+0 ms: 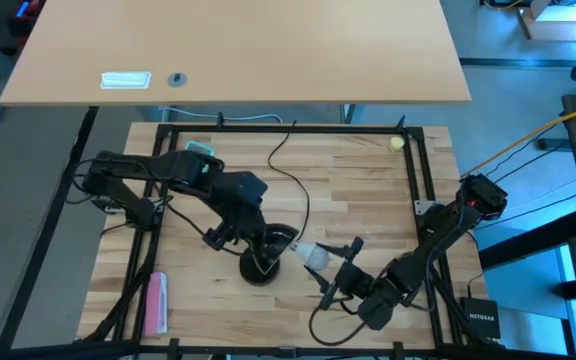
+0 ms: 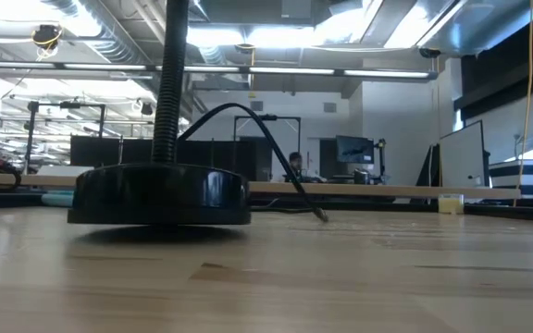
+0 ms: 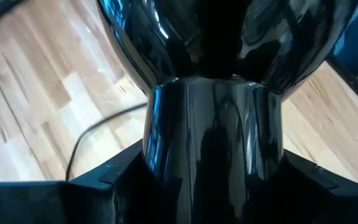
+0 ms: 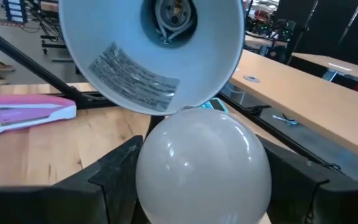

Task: Screw lightbulb
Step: Insert the lightbulb into the black lamp

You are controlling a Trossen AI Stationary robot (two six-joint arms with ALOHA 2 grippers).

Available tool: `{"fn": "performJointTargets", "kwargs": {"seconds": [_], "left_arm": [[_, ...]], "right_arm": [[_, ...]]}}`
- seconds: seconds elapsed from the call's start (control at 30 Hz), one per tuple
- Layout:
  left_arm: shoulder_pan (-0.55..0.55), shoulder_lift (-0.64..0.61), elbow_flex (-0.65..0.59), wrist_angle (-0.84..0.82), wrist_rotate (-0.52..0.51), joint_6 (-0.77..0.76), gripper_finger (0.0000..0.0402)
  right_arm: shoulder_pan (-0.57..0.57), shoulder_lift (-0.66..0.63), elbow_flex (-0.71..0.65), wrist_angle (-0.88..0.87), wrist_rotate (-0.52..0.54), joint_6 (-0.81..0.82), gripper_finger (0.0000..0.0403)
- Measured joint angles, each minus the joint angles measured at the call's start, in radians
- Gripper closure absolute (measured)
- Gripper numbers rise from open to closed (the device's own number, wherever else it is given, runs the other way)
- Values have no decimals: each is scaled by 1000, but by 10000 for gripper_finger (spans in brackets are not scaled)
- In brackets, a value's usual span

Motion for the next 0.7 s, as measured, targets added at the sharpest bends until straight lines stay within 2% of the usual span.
{"fn": "performJointTargets", "kwargs": {"seconds": [0.27,0.4,0.53,0.7], "left_arm": [[26,-167,-385,403,123,-5,157],[46,-212,-527,600,215,-37,159],[52,-235,-563,647,239,-69,161],[52,-279,-569,646,267,-74,161]], "right_arm": [[1,0,-45,70,-20,10,136],[4,0,-50,74,-24,0,136],[39,-9,-48,74,-4,-27,136],[123,-55,-39,84,114,-50,136]]}}
